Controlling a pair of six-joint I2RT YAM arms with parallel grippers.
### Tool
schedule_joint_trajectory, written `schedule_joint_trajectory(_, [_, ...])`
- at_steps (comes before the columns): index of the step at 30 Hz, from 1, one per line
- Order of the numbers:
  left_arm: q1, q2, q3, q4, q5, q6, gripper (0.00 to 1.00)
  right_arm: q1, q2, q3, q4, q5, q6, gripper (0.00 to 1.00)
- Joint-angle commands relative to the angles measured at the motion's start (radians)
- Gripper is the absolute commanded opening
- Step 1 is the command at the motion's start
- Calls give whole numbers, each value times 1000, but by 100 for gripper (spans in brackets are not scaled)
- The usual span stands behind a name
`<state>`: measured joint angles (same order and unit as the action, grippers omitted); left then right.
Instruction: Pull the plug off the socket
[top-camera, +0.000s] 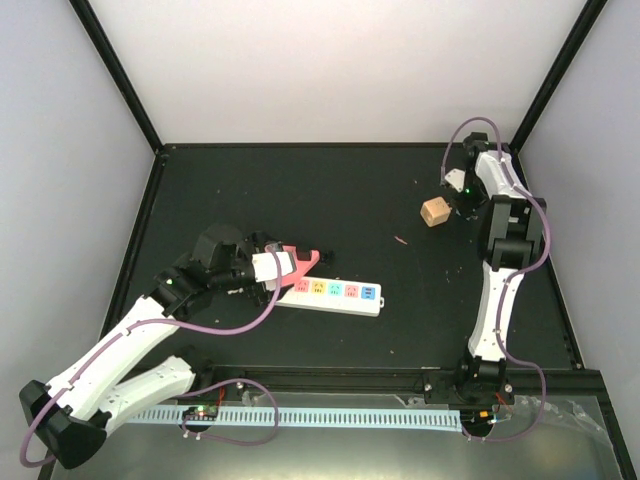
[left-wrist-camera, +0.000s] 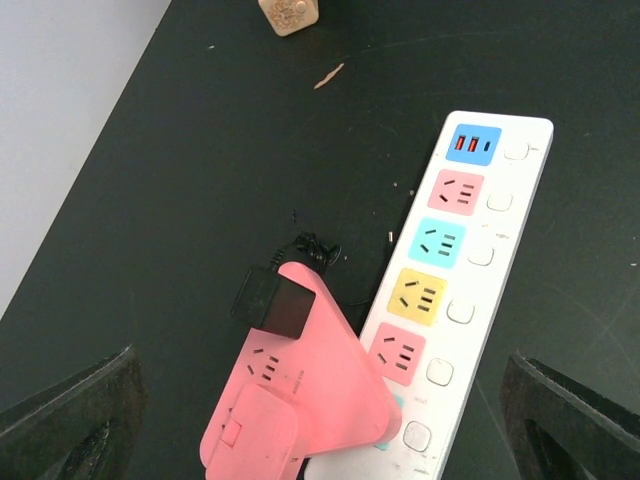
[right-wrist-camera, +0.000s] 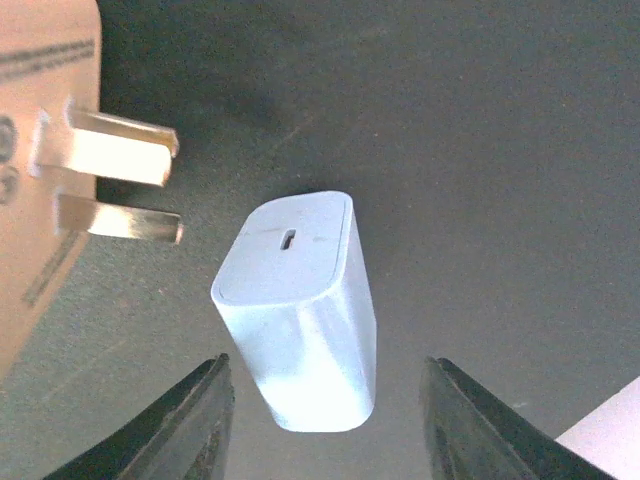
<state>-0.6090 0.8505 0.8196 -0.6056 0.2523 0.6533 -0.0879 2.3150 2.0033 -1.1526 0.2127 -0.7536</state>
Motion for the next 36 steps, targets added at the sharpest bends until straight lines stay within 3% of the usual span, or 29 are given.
schedule_joint_trajectory(1, [8, -10, -1, -1, 23, -9, 99, 11, 7, 32, -15, 0, 15, 56])
schedule_joint_trajectory(7, [11, -1, -9, -4, 14, -10, 99, 19, -54, 34, -22, -76, 11, 63])
schedule_joint_trajectory(14, [34, 13, -7, 3, 17, -28, 99, 66, -216, 4, -26, -334, 17, 75])
schedule_joint_trajectory(23, [42, 9, -51, -7, 39, 18, 99, 273, -436, -137, 13, -707, 3, 74])
schedule_joint_trajectory(28, [89, -1, -84, 7, 48, 18, 98, 407, -506, -247, 157, -841, 65, 73])
schedule_joint_trajectory(36, [121, -13, -175, -16, 91, 220, 63, 599, -443, -273, 247, -883, 149, 70])
